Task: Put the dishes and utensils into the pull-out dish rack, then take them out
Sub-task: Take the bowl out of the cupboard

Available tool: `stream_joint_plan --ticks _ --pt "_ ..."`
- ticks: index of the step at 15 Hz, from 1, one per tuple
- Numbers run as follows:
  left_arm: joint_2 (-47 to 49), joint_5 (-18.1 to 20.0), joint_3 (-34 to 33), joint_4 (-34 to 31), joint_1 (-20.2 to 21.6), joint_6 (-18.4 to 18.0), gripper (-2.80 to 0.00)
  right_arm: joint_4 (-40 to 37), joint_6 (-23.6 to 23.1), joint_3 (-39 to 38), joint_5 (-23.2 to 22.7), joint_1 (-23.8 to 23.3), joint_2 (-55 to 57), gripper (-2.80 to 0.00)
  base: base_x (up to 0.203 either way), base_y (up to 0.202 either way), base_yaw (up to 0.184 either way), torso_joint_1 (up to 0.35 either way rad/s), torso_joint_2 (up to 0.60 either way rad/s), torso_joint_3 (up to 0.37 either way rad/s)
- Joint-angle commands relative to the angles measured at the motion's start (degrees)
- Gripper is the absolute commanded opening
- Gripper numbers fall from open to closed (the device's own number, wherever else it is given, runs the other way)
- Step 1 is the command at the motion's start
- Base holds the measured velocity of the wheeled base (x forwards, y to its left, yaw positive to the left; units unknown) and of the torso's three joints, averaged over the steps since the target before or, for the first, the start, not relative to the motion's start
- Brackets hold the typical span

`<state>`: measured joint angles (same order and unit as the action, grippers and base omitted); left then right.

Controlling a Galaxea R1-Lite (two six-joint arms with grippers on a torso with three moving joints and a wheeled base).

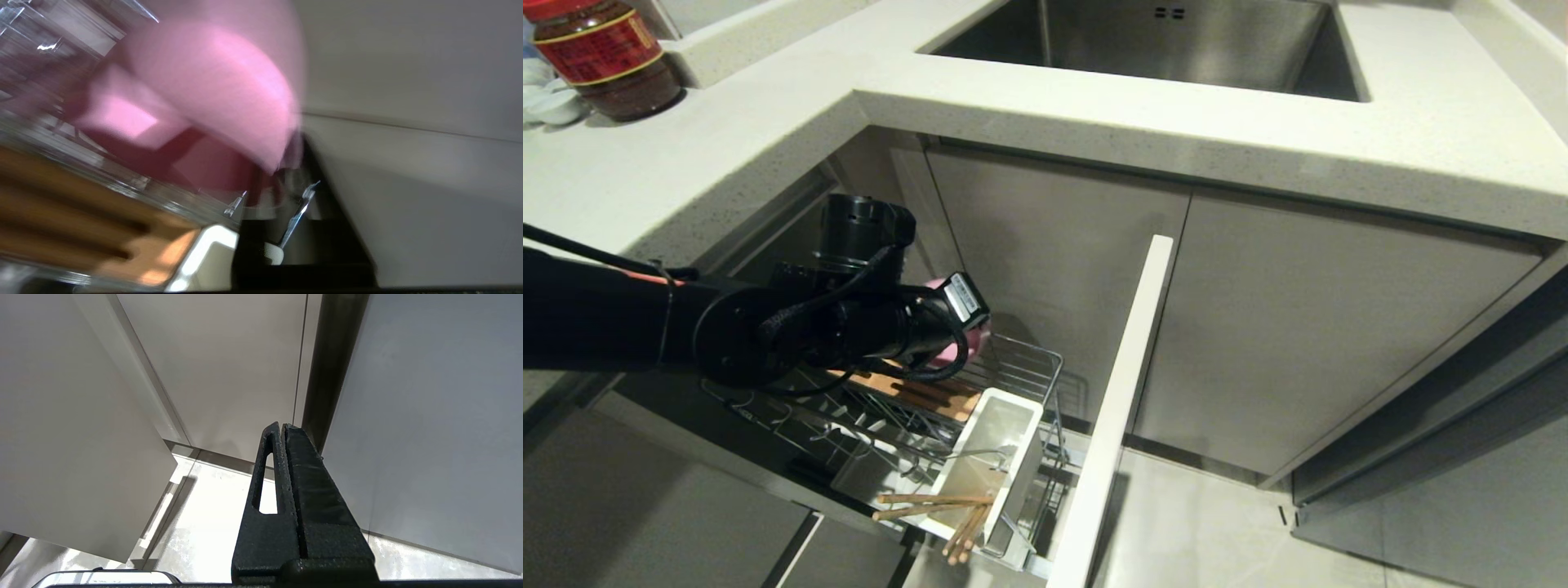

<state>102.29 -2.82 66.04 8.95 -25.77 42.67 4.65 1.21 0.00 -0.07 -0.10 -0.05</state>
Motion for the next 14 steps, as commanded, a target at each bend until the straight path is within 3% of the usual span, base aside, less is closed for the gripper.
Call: stream_joint_plan --ticks 1,7,14 --pt "-0.9 0.3 -0.7 0.1 -0.3 0.3 -2.80 0.0 0.0 -1.5 0.0 0.0 0.0 -2.80 0.000 0.000 0.000 0.000 0.00 0.000" --pt "-3.7 0.3 -1.1 -0.2 -1.3 0.4 -2.80 0.0 0.0 -1.5 0.0 0.0 0.0 -2.80 0.000 0.000 0.000 0.000 0.00 0.000" --pt "-19.7 0.0 -1.2 -1.3 -3.6 0.4 -2.80 0.0 0.0 -1.5 0.0 0.0 0.0 -2.80 0.000 0.000 0.000 0.000 0.00 0.000"
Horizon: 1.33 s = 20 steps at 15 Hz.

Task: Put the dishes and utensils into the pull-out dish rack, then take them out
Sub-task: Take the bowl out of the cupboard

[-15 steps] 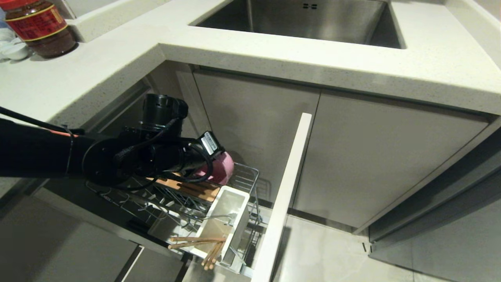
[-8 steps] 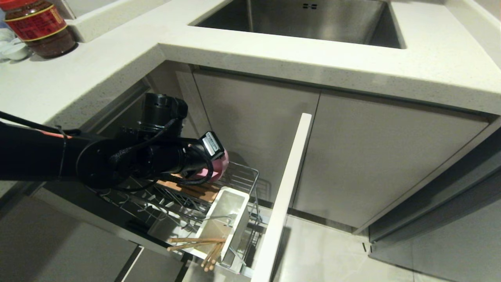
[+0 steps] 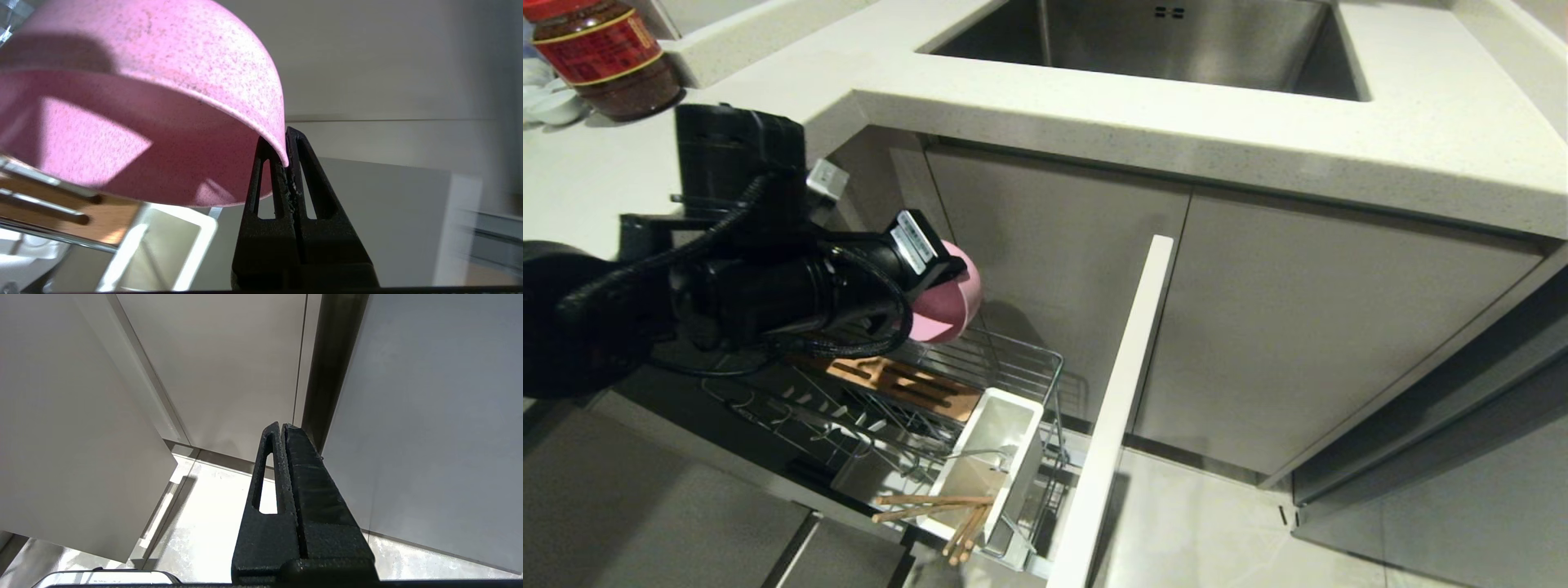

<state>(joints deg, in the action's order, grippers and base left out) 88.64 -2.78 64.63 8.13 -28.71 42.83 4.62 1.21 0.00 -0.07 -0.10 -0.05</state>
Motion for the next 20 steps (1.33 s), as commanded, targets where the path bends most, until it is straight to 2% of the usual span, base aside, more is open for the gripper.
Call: stream_joint_plan --ticks 1,7,9,10,12,13,16,18,19,20 --pt "-9.1 0.0 0.6 -2.1 -1.2 0.2 -2.80 0.0 0.0 -1.5 0.0 0.0 0.0 -2.80 0.000 0.000 0.000 0.000 0.00 0.000" --pt "-26.5 0.1 7.2 -11.8 -3.7 -0.4 -2.80 0.0 0.0 -1.5 0.0 0.0 0.0 -2.80 0.000 0.000 0.000 0.000 0.00 0.000" --pt "-31.0 -0.1 10.1 -12.7 -3.3 -2.3 -2.80 0.0 0.0 -1.5 0.0 0.0 0.0 -2.80 0.000 0.000 0.000 0.000 0.00 0.000" --pt "-32.7 -0.2 12.1 -13.5 -1.5 -2.9 -2.80 0.0 0.0 -1.5 0.0 0.0 0.0 -2.80 0.000 0.000 0.000 0.000 0.00 0.000" --pt "-34.4 -0.1 15.2 -16.6 3.8 -4.6 -2.80 0.0 0.0 -1.5 0.0 0.0 0.0 -2.80 0.000 0.000 0.000 0.000 0.00 0.000" --pt "-34.9 -0.1 16.6 -18.1 7.3 -7.0 -2.80 0.0 0.0 -1.5 0.0 0.0 0.0 -2.80 0.000 0.000 0.000 0.000 0.00 0.000" --pt "-35.0 -0.5 18.7 -19.8 20.0 -13.9 -2.80 0.0 0.0 -1.5 0.0 0.0 0.0 -2.80 0.000 0.000 0.000 0.000 0.00 0.000" --pt "-34.1 -0.9 20.6 -21.2 28.7 -16.7 -2.80 0.0 0.0 -1.5 0.0 0.0 0.0 -2.80 0.000 0.000 0.000 0.000 0.00 0.000" --pt "-33.2 -1.0 22.3 -23.6 32.9 -18.7 -2.80 0.0 0.0 -1.5 0.0 0.0 0.0 -2.80 0.000 0.000 0.000 0.000 0.00 0.000" --pt "-31.9 -1.4 24.9 -29.3 36.3 -21.3 -2.80 0.0 0.0 -1.5 0.0 0.0 0.0 -2.80 0.000 0.000 0.000 0.000 0.00 0.000"
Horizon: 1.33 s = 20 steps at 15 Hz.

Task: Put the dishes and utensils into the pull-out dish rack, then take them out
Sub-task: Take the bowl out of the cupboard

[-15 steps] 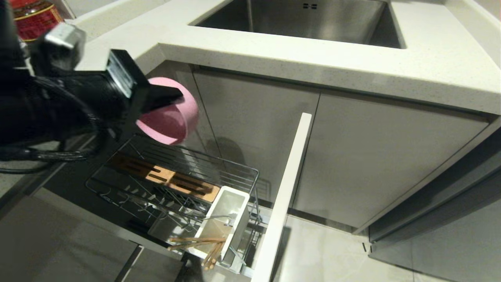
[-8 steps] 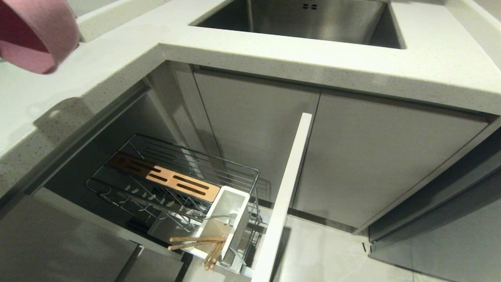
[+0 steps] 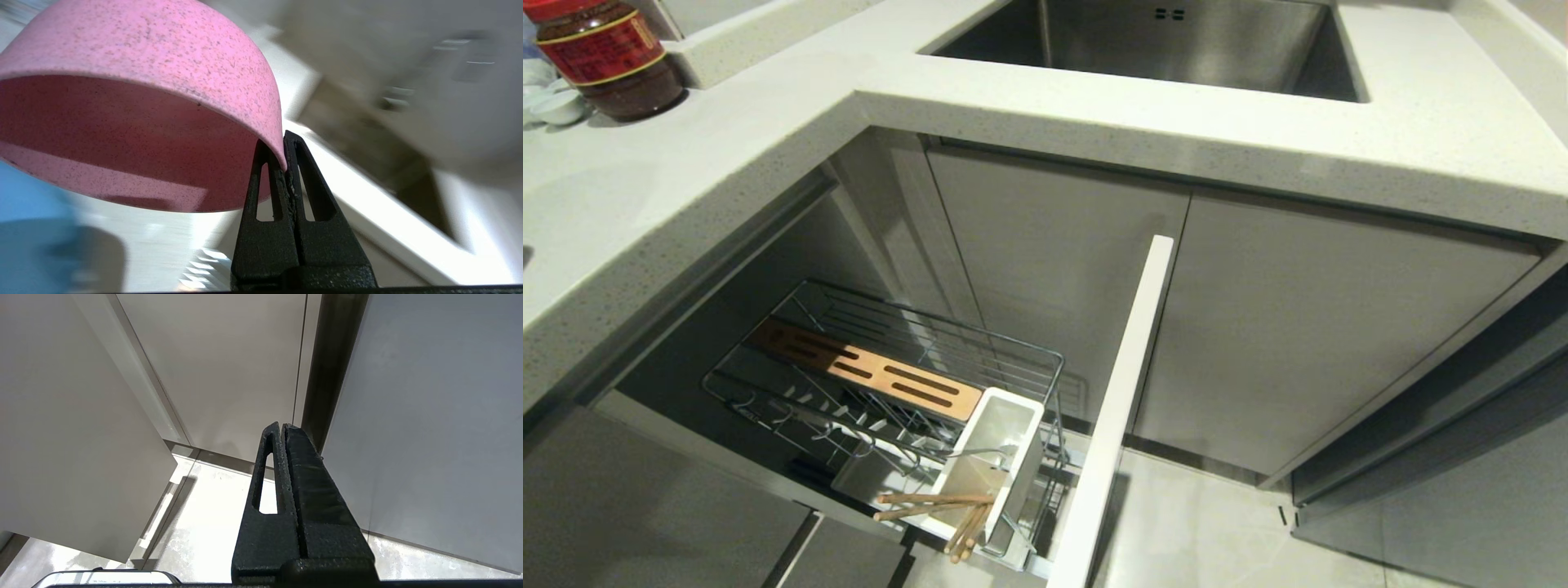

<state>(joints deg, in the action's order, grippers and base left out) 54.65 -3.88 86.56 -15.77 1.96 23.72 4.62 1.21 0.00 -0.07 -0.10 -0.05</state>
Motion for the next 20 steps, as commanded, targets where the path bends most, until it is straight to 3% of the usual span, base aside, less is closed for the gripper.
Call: stream_joint_plan --ticks 1,3,6,10,13,16,20 --pt "3.3 -1.4 5.8 -11.4 7.5 -3.9 -2.80 0.0 0.0 -1.5 0.0 0.0 0.0 -2.80 0.000 0.000 0.000 0.000 0.00 0.000" --pt "6.9 -5.3 9.8 -21.1 12.4 -7.4 -2.80 0.0 0.0 -1.5 0.0 0.0 0.0 -2.80 0.000 0.000 0.000 0.000 0.00 0.000" --pt "12.3 -8.6 14.2 -29.6 17.7 -10.1 -2.80 0.0 0.0 -1.5 0.0 0.0 0.0 -2.80 0.000 0.000 0.000 0.000 0.00 0.000" --pt "16.7 -9.0 18.3 -44.1 18.8 -14.1 -2.80 0.0 0.0 -1.5 0.0 0.0 0.0 -2.80 0.000 0.000 0.000 0.000 0.00 0.000" --pt "17.2 -9.1 15.7 -44.2 18.9 -17.5 -2.80 0.0 0.0 -1.5 0.0 0.0 0.0 -2.80 0.000 0.000 0.000 0.000 0.00 0.000" --pt "16.6 -9.1 15.6 -44.4 18.9 -17.9 -2.80 0.0 0.0 -1.5 0.0 0.0 0.0 -2.80 0.000 0.000 0.000 0.000 0.00 0.000" --pt "16.9 -10.0 21.5 -47.6 18.9 -20.3 -2.80 0.0 0.0 -1.5 0.0 0.0 0.0 -2.80 0.000 0.000 0.000 0.000 0.00 0.000"
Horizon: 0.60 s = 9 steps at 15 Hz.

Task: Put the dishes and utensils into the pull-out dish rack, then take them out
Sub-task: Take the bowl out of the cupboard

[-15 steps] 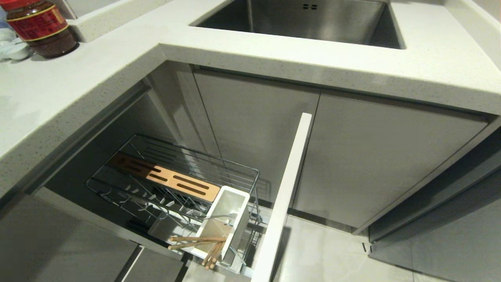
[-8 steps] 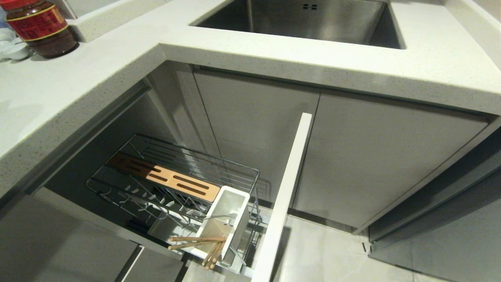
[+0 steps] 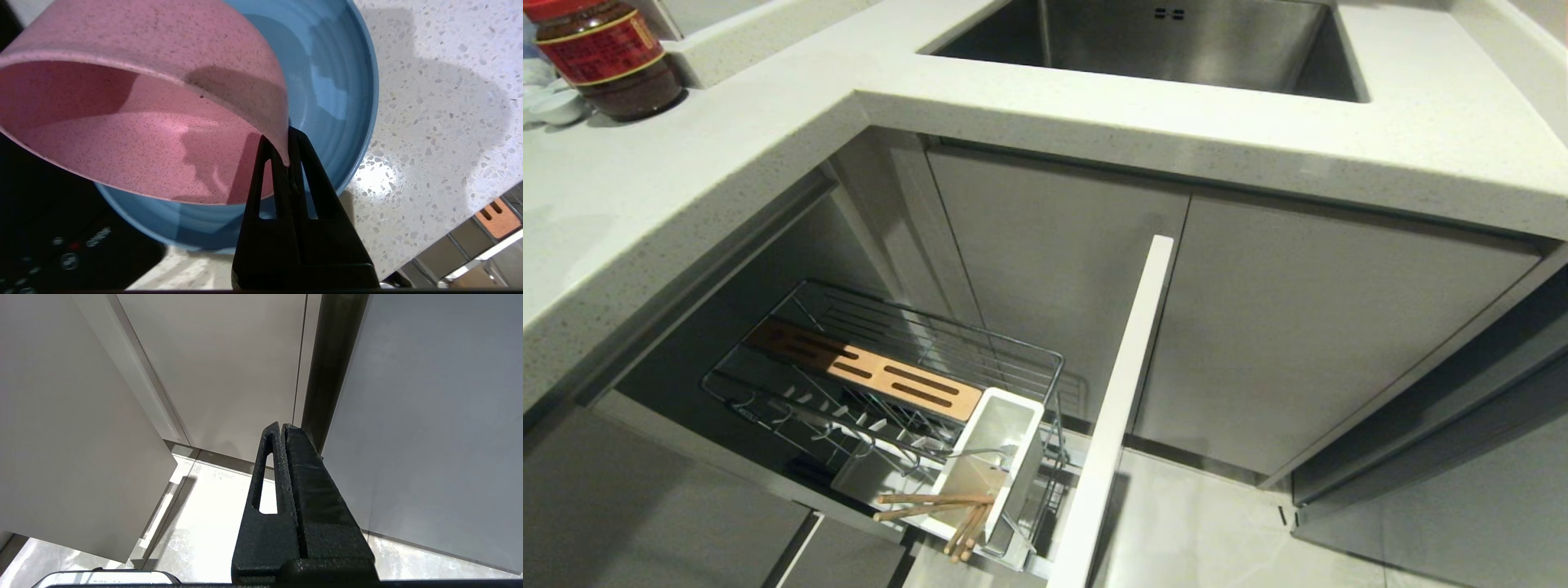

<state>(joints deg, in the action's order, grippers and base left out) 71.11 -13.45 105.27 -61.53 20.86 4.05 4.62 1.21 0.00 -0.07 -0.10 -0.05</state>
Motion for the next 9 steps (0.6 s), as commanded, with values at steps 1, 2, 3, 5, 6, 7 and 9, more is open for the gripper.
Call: stream_joint_plan --ticks 1,2,3,5,6,7,9 --pt "1.4 -1.5 6.0 -3.8 0.0 -1.9 -2.80 0.0 0.0 -1.5 0.0 0.0 0.0 -2.80 0.000 0.000 0.000 0.000 0.00 0.000" --pt "2.2 -4.4 7.2 -4.5 0.1 -4.2 -2.80 0.0 0.0 -1.5 0.0 0.0 0.0 -2.80 0.000 0.000 0.000 0.000 0.00 0.000" --pt "3.2 -7.5 7.0 -4.9 0.2 -5.9 -2.80 0.0 0.0 -1.5 0.0 0.0 0.0 -2.80 0.000 0.000 0.000 0.000 0.00 0.000" --pt "3.4 -8.1 6.5 -8.4 0.2 -6.8 -2.80 0.0 0.0 -1.5 0.0 0.0 0.0 -2.80 0.000 0.000 0.000 0.000 0.00 0.000" --pt "3.5 -8.1 6.4 -9.9 0.2 -8.1 -2.80 0.0 0.0 -1.5 0.0 0.0 0.0 -2.80 0.000 0.000 0.000 0.000 0.00 0.000" --pt "3.5 -8.0 6.3 -11.0 0.2 -8.5 -2.80 0.0 0.0 -1.5 0.0 0.0 0.0 -2.80 0.000 0.000 0.000 0.000 0.00 0.000" --pt "3.7 -7.9 5.4 -11.5 0.2 -8.5 -2.80 0.0 0.0 -1.5 0.0 0.0 0.0 -2.80 0.000 0.000 0.000 0.000 0.00 0.000"
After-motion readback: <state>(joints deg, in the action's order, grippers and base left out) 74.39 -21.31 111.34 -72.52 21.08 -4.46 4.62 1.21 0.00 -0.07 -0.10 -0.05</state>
